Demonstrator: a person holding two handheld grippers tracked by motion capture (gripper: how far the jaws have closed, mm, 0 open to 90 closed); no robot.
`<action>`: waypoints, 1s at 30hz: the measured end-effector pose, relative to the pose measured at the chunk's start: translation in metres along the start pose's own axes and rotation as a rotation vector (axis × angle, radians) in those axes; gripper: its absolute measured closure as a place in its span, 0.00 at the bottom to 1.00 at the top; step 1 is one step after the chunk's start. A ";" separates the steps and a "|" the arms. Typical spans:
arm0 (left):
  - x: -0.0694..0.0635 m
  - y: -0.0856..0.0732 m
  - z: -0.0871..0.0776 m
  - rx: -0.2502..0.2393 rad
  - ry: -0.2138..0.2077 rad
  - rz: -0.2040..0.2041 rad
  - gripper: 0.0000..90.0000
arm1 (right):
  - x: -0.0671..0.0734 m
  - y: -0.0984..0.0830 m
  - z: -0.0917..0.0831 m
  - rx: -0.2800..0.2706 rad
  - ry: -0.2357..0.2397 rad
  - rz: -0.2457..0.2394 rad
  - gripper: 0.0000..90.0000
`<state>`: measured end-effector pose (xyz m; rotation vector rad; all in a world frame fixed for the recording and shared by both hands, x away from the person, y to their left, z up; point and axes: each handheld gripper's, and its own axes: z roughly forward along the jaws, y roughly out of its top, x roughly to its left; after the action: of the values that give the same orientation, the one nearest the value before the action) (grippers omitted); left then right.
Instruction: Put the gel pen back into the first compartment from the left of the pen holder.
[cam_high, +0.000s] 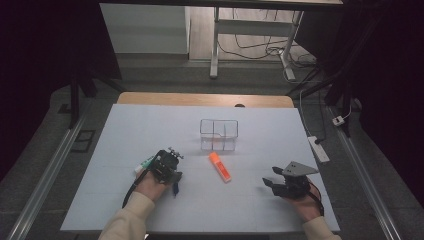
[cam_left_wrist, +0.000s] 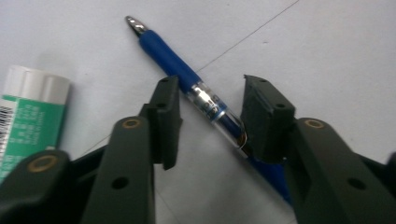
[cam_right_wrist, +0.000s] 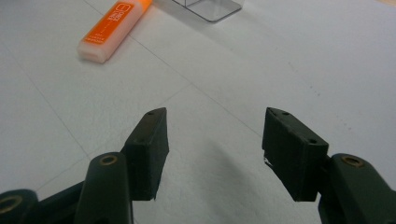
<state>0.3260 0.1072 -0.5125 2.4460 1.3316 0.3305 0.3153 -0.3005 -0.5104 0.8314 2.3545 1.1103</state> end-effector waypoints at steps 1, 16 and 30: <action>-0.001 0.001 0.000 0.006 0.019 0.006 0.70 | 0.000 0.000 0.000 0.000 0.000 -0.001 0.45; 0.009 -0.004 -0.001 0.021 0.087 0.011 0.88 | -0.001 0.000 0.001 0.008 -0.007 0.002 0.45; 0.028 -0.001 0.001 0.041 -0.048 -0.049 0.87 | -0.001 -0.001 0.004 0.024 -0.020 0.008 0.45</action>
<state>0.3405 0.1312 -0.5125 2.4343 1.3881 0.2336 0.3179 -0.2996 -0.5132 0.8577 2.3545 1.0743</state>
